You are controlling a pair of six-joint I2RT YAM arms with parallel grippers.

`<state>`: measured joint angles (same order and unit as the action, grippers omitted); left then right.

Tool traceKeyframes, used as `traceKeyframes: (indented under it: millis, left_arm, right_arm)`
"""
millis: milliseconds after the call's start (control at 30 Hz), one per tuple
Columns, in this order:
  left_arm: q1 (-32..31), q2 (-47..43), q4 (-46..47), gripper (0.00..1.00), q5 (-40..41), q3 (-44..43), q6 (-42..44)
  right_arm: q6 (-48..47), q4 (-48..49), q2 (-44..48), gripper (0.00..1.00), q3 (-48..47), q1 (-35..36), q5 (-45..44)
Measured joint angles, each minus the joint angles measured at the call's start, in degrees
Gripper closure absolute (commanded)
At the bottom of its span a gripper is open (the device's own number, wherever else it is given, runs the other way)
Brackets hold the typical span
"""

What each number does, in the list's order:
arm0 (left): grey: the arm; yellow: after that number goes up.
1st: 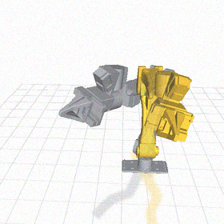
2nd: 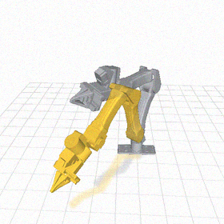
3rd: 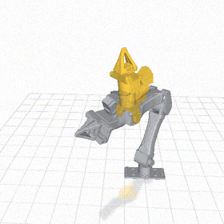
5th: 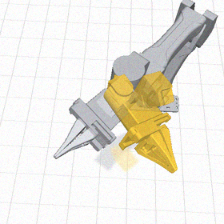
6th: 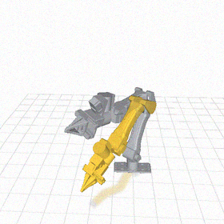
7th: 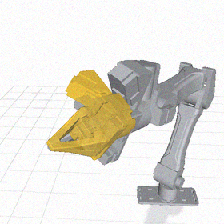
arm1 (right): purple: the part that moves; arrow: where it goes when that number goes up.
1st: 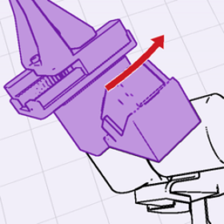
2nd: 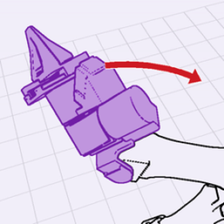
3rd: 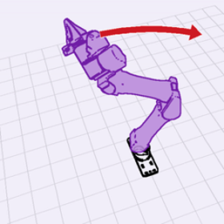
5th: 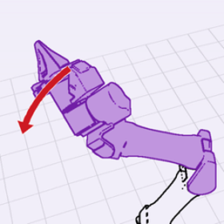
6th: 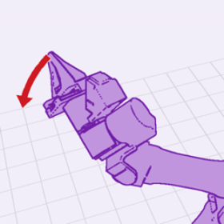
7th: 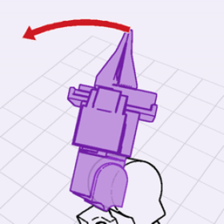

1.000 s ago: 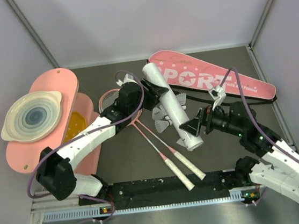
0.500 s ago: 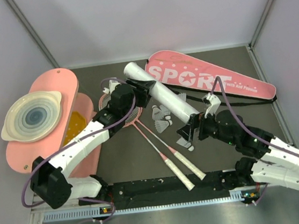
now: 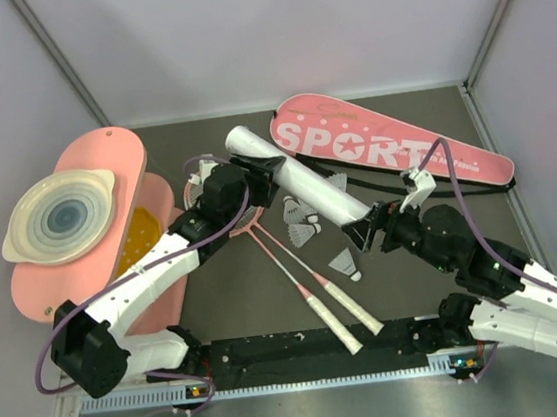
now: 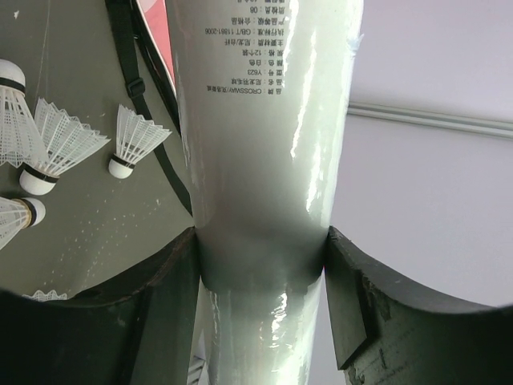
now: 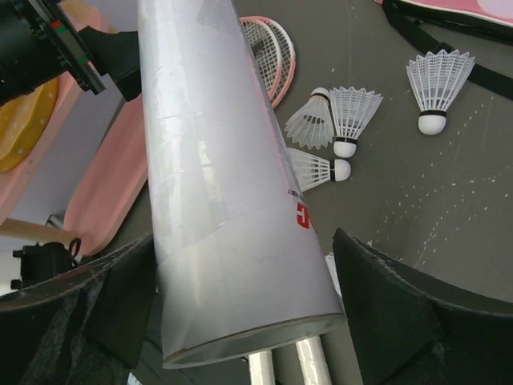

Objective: Pack up the badminton gear

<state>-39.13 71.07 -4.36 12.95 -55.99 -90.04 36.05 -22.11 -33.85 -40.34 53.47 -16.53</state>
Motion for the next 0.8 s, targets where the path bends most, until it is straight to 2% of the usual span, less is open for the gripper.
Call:
traceKeyframes:
  millis: [33, 67, 100, 167, 200, 300, 333, 433, 533, 667, 733, 800]
  left_arm:
    - [0.0, 0.0, 0.0, 0.71, 0.0, 0.0, -0.1]
    - [0.0, 0.0, 0.0, 0.68, 0.0, 0.0, -0.1]
    - [0.0, 0.0, 0.0, 0.58, 0.0, 0.0, -0.1]
    - [0.2, 0.0, 0.0, 0.42, 0.0, 0.2, -0.1]
    - [0.3, -0.1, 0.1, 0.29, 0.0, 0.4, -0.1]
    - [0.5, -1.1, 1.4, 0.15, -0.8, 2.1, 0.5]
    - [0.7, -1.7, 1.6, 0.07, -1.9, 2.6, 1.8]
    - [0.9, -4.3, 1.9, 0.03, -5.2, 4.3, 6.6]
    - [0.9, -8.7, 3.0, 0.02, -10.8, 8.0, 13.0]
    - [0.9, -14.3, 1.4, 0.05, -18.5, 12.0, 23.7]
    - [0.9, -17.2, -0.8, 0.07, -23.0, 12.7, 30.5]
    - [0.9, -20.1, -2.7, 0.07, -27.4, 12.9, 36.6]
  right_arm:
    - [0.0, 0.0, -0.2, 0.24, -0.2, 0.0, 0.2]
    - [0.0, 0.1, -0.4, 0.36, -0.3, 0.0, 0.2]
    - [0.0, 0.3, -0.6, 0.41, -0.3, 0.0, 0.3]
    - [-0.1, 0.3, -0.7, 0.44, -0.3, 0.1, 0.8]
    - [-0.3, 0.3, -0.7, 0.43, -0.3, 0.1, 0.9]
    - [-1.0, -0.6, -1.2, 0.46, -1.4, 0.1, 1.1]
    - [-1.4, -1.2, -1.4, 0.47, -2.4, 0.1, 0.7]
    - [-2.6, -3.7, -3.3, 0.51, -6.6, -1.0, 0.8]
    - [-4.0, -5.5, -6.6, 0.56, -12.2, -5.2, 4.2]
    - [-5.5, -6.8, -9.6, 0.61, -16.6, -11.0, 9.7]
    - [-6.0, -7.6, -11.0, 0.67, -18.5, -13.9, 13.6]
    - [-6.6, -8.3, -12.5, 0.68, -20.2, -16.4, 17.4]
